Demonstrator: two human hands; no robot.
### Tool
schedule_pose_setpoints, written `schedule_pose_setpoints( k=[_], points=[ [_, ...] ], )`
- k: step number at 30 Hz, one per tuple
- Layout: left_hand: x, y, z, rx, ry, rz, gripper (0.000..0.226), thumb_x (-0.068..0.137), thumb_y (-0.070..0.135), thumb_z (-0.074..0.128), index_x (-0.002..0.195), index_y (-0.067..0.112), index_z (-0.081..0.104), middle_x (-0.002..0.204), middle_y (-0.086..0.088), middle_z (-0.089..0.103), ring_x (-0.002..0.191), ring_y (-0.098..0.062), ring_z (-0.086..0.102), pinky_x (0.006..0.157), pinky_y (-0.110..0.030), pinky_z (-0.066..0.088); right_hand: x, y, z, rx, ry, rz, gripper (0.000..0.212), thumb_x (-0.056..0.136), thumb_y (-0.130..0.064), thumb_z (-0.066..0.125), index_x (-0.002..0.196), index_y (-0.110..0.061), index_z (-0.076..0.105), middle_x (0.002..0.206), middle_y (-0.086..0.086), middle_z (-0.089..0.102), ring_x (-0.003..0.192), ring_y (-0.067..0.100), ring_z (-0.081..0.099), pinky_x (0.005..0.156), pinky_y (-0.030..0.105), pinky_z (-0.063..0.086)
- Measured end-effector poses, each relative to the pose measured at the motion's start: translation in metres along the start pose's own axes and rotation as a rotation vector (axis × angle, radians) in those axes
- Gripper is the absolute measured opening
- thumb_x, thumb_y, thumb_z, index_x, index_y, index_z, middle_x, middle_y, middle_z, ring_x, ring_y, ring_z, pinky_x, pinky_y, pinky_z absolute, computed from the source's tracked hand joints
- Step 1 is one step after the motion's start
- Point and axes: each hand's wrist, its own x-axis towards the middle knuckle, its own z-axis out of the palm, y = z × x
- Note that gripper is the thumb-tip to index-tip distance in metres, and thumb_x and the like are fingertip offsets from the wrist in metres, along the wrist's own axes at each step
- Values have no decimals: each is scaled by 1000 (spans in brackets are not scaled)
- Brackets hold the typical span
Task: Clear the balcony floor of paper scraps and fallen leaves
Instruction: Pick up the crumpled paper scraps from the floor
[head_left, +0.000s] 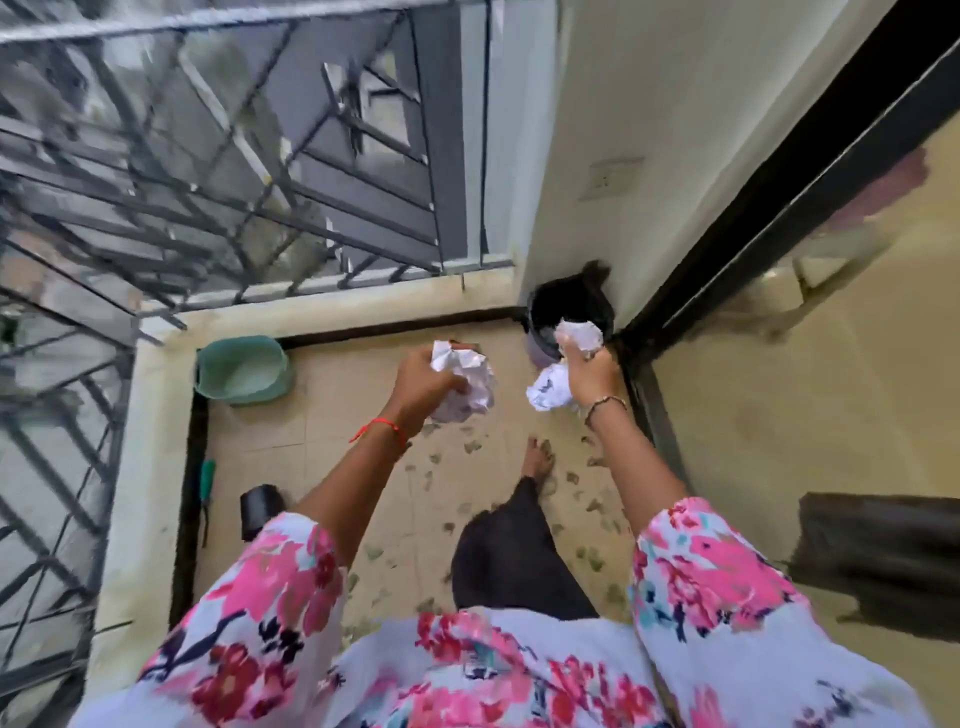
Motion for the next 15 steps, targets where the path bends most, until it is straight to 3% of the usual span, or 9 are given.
schedule_pose_setpoints(
  k=[2,5,9,11,13,15],
  points=[
    [43,5,31,51,2,-92,27,52,10,59,78,10,67,74,-4,62,65,-14,56,44,-17,44,47,0,-17,1,14,77,29,94,-17,54,112,5,61,117,18,61,108,26,56,71,11,36],
    [114,3,78,69,-59,-196,37,55,12,61,91,5,70,74,-4,63,65,-16,56,44,-18,43,111,8,-36,30,45,168,29,95,-10,51,115,10,57,115,20,59,104,26,55,72,15,37],
    [213,-22,140,-21,16,-296,31,52,14,64,83,10,68,78,-6,63,71,-18,58,65,-32,52,201,56,-31,67,39,244,18,96,-5,46,105,-6,62,103,5,57,97,14,50,86,20,42],
    [259,-34,165,-29,43,-307,21,49,17,62,71,18,60,78,-3,60,72,-16,55,66,-26,47,246,86,-19,74,40,311,20,96,-3,44,97,-8,64,96,2,58,90,11,51,86,26,41],
    [304,-45,185,-15,43,-305,18,56,15,67,67,22,54,71,4,55,68,-14,51,54,-13,42,285,108,-5,99,88,340,23,93,0,46,110,2,63,108,8,61,97,15,54,92,30,41],
    [346,-61,201,-17,44,-289,22,66,9,70,65,19,50,66,9,49,66,-11,47,45,-7,35,320,124,7,125,150,375,27,91,0,51,115,9,57,117,14,60,100,18,54,88,28,42]
  ],
)
